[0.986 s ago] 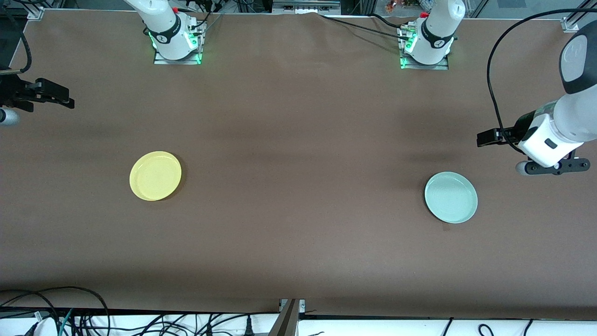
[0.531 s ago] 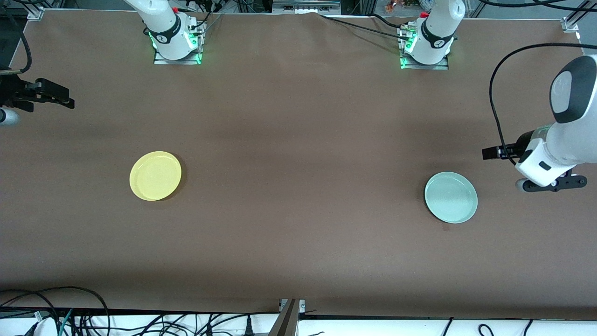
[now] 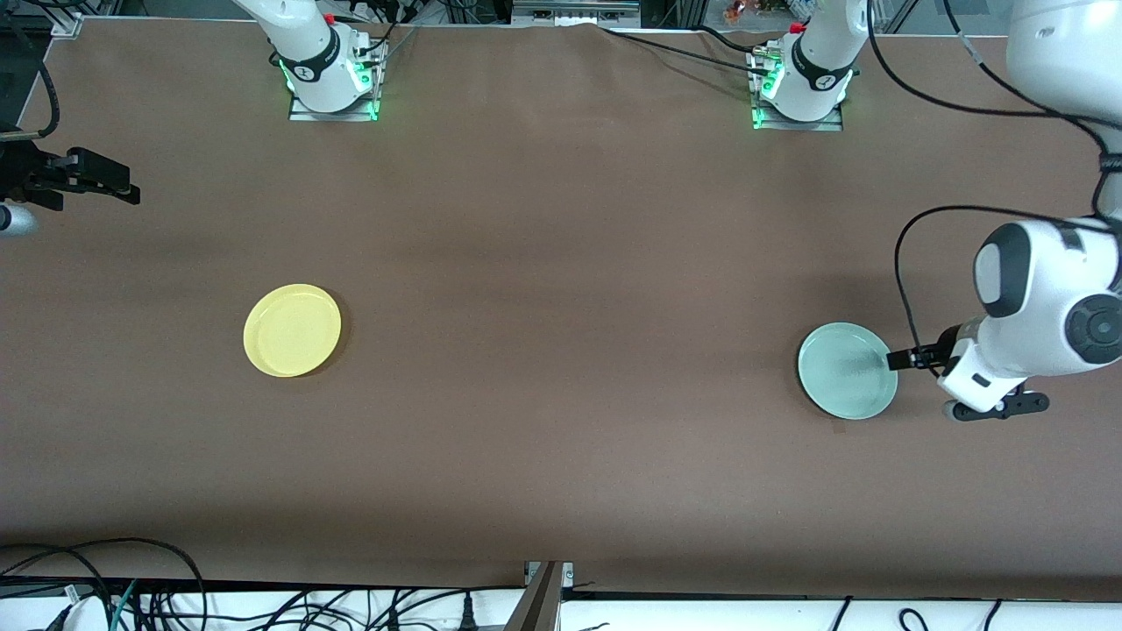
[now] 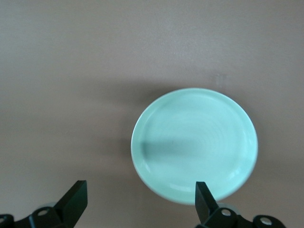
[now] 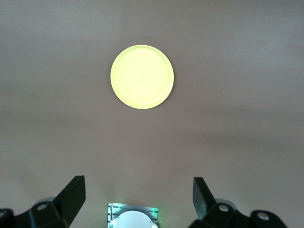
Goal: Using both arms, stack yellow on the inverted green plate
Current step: 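Grasp the green plate rim with the left gripper and lift it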
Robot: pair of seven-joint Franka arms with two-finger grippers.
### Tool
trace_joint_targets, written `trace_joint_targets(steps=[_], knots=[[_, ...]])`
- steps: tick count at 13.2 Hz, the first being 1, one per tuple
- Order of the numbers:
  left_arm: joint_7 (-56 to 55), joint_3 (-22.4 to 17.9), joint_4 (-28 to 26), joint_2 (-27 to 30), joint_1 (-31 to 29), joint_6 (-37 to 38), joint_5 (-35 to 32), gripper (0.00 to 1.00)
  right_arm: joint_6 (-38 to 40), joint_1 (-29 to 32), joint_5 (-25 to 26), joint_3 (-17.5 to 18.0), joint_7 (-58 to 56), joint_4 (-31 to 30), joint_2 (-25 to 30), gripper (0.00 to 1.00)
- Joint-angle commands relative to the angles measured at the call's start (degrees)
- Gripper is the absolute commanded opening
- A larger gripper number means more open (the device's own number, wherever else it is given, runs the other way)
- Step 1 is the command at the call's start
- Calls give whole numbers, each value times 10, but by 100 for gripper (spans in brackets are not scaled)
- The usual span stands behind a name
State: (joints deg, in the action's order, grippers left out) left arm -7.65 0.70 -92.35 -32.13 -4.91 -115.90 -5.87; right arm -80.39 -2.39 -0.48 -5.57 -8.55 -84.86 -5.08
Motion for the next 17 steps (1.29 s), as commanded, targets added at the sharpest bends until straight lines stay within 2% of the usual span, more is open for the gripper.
trace_joint_targets(steps=[1, 2, 4, 6, 10, 11, 12, 14, 15, 16, 17], knots=[[4, 4, -1, -39, -11, -42, -15, 100, -2, 5, -6, 1, -1, 0, -3, 100], [4, 4, -15, -45, -19, -56, -16, 100, -1, 5, -6, 0, -1, 0, -3, 100], [17, 4, -75, -40, -31, -133, -15, 100, -1, 9, -7, 1, -1, 0, -3, 100], [38, 8, -110, -40, -55, -193, -15, 100, -4, 8, -7, 1, -1, 0, -4, 100], [38, 9, -127, -43, -59, -214, -13, 100, -4, 8, 1, 1, 1, 0, -19, 100], [39, 9, -127, -43, -59, -214, -13, 97, -4, 7, 6, 1, 0, 0, -21, 100], [50, 9, -128, -43, -58, -211, -14, 59, -1, 6, 15, 2, 0, 0, -27, 100], [90, 9, -126, -43, -56, -208, -14, 20, -4, 8, 18, 1, -1, 0, -28, 100], [98, 9, -125, -43, -58, -204, -14, 7, -4, 7, 28, 2, -1, 0, -29, 100], [98, 9, -125, -43, -56, -196, -14, 0, -4, 7, 44, 2, -1, 0, -33, 100], [98, 9, -122, -43, -56, -190, -14, 0, -4, 7, 46, 2, -1, 0, -37, 100]])
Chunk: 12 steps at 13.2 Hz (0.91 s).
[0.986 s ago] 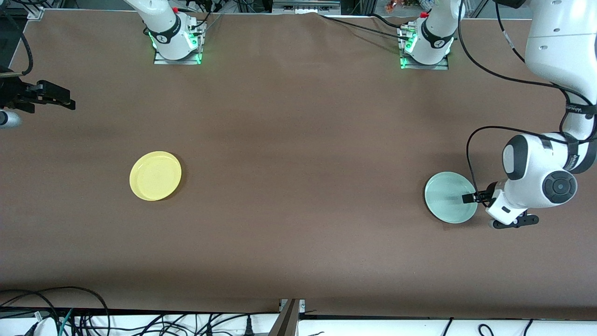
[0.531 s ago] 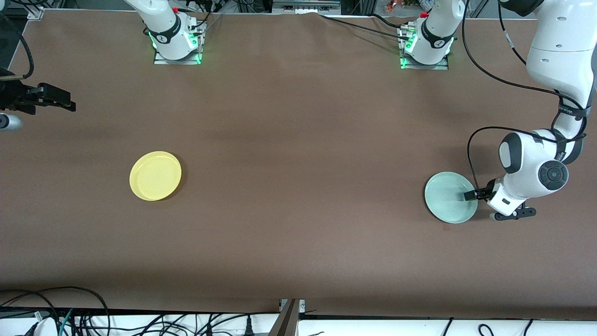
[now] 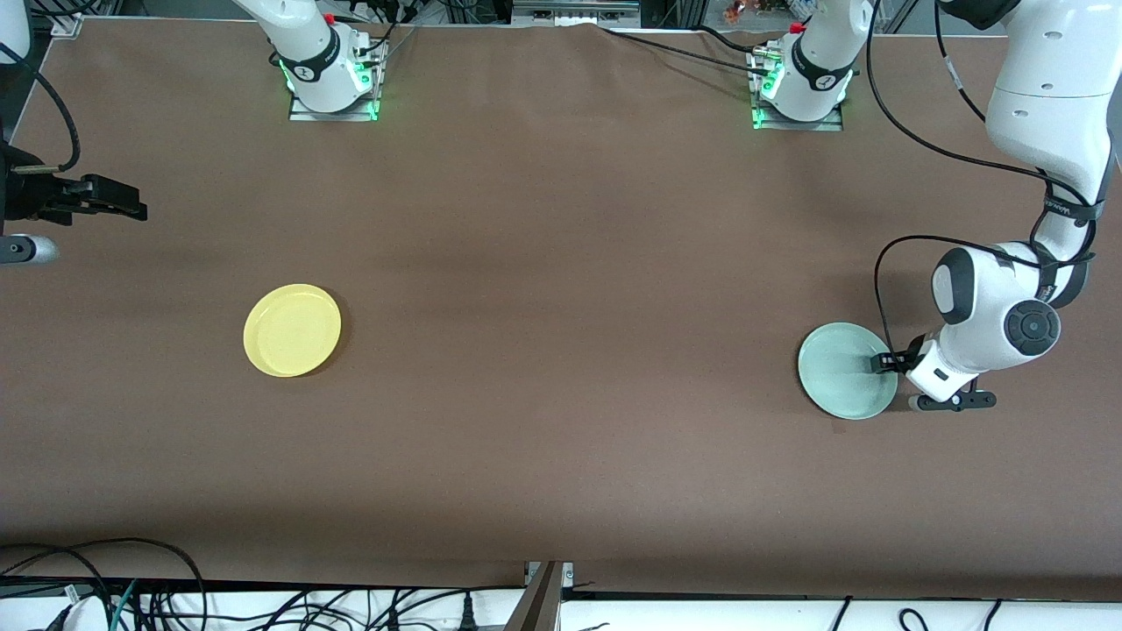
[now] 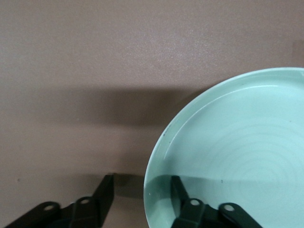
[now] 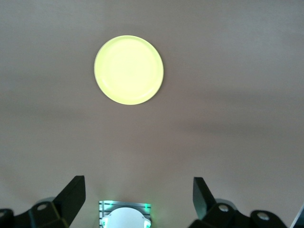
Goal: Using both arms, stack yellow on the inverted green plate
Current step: 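Grasp the green plate rim with the left gripper and lift it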
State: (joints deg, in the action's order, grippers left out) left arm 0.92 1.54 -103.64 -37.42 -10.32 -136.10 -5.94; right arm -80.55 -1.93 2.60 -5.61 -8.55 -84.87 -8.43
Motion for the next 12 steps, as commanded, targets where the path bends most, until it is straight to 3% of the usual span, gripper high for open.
trace_joint_targets(steps=[1, 6, 12], knots=[[13, 0, -9, 12, -1, 15, -14, 0, -2, 3, 15, 2, -1, 1, -8, 100], [11, 9, 32, 18, 10, 81, -14, 0, -21, 22, 12, 0, -1, 1, -44, 100], [-31, 7, 202, 17, 97, 310, -14, 0, -97, 47, 5, -3, 5, -12, -119, 100]])
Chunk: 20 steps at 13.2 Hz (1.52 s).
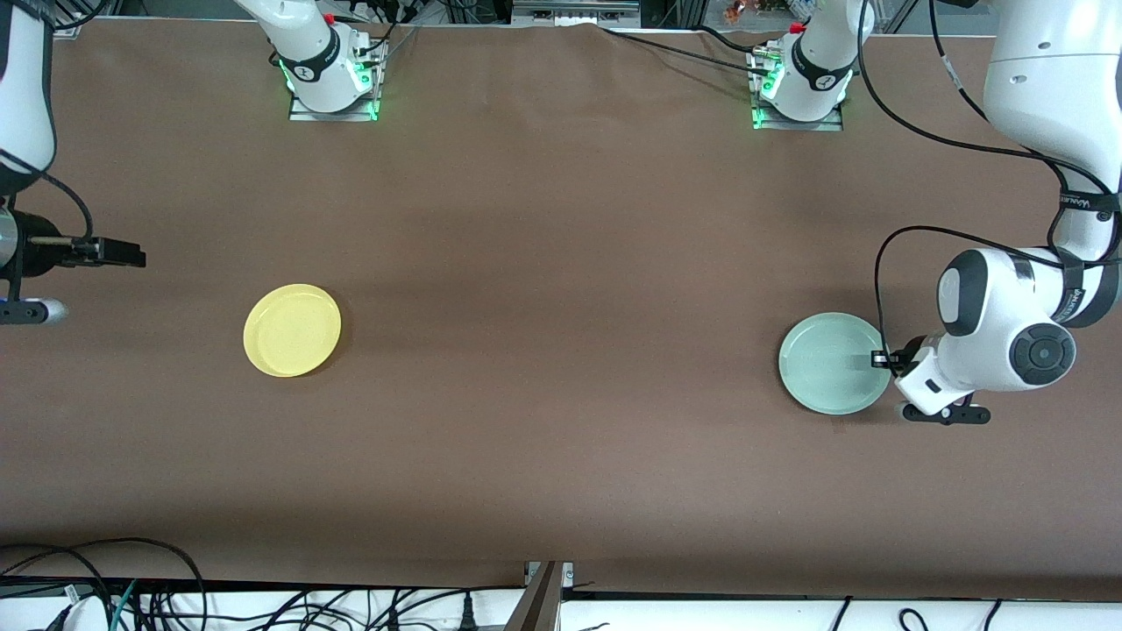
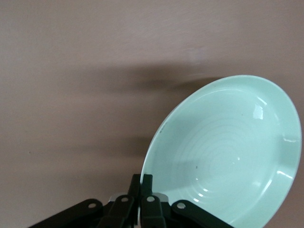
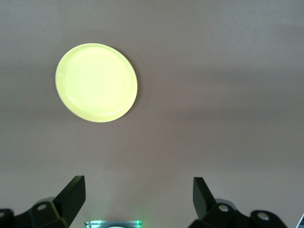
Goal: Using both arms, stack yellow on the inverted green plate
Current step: 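Flip the green plate with the left gripper while the right gripper grips yellow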
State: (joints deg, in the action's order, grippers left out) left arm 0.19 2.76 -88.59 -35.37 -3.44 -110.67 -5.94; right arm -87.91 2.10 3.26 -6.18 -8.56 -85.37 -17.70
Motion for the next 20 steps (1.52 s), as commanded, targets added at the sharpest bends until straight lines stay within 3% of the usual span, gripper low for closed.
trace_joint_targets(steps=[1, 4, 7, 11, 18, 20], knots=[[-40, -6, 70, -4, 47, 70, -14, 0, -45, 8, -4, 3, 5, -18, -43, 100], [-125, -11, 107, -4, 131, 124, -37, 0, -134, 11, -22, 3, 6, -87, -52, 100], [-255, -11, 127, -6, 249, 175, -176, 0, -217, 12, -22, 3, 9, -144, -54, 100], [-375, -12, 127, -22, 368, 220, -259, 0, -334, 22, -55, 3, 10, -231, -62, 100], [-427, -13, 158, -98, 503, 268, -447, 0, -362, 32, -146, 3, 9, -255, -101, 100], [-427, -14, 160, -121, 535, 273, -516, 0, -374, 33, -147, 3, -1, -255, -113, 100]])
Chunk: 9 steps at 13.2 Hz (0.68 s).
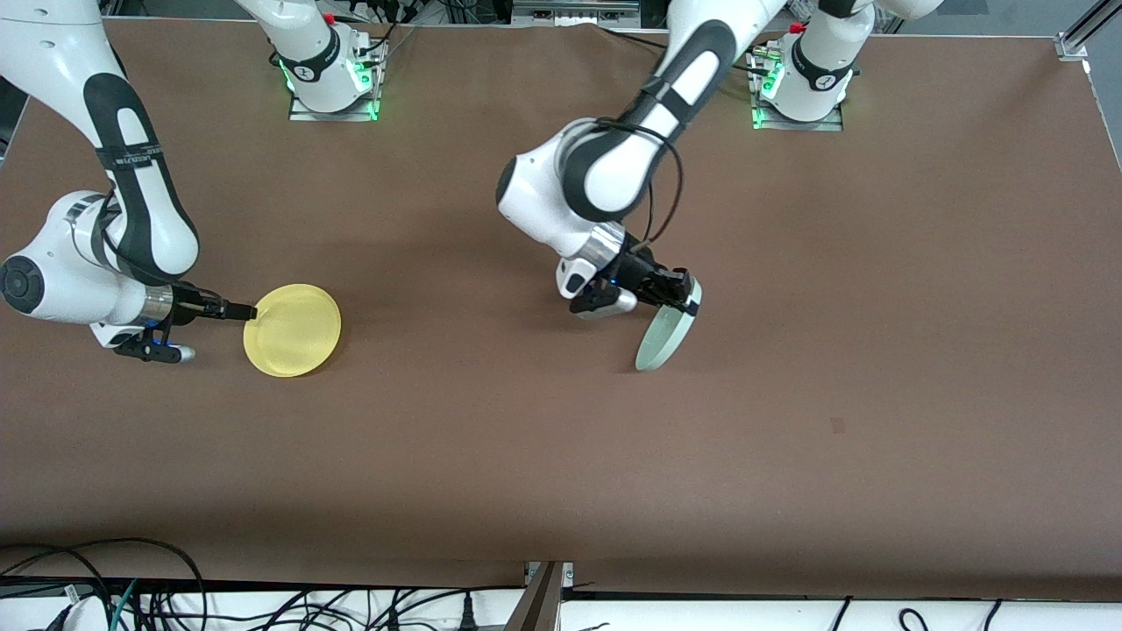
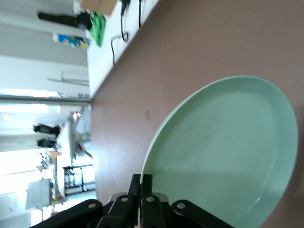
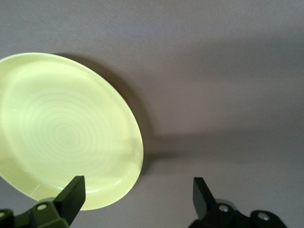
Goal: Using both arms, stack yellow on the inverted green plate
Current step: 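Flip the green plate with the left gripper while the right gripper grips yellow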
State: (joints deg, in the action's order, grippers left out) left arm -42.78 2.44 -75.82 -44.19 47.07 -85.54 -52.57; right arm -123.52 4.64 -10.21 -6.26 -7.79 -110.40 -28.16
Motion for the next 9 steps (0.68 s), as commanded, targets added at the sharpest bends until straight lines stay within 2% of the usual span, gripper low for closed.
trace_joint_targets(steps=[1, 4, 7, 9], knots=[[2, -10, 32, -41, 42, 24, -76, 0, -21, 14, -13, 5, -20, -4, -14, 100], [3, -10, 32, -77, 77, 52, -182, 0, -22, 23, -62, 4, -77, -5, -24, 100], [2, -10, 32, -92, 85, 58, -224, 0, -22, 33, -75, 5, -125, -4, -31, 100], [2, -10, 31, -98, 87, 65, -248, 0, -22, 40, -128, 4, -194, -4, -42, 100]])
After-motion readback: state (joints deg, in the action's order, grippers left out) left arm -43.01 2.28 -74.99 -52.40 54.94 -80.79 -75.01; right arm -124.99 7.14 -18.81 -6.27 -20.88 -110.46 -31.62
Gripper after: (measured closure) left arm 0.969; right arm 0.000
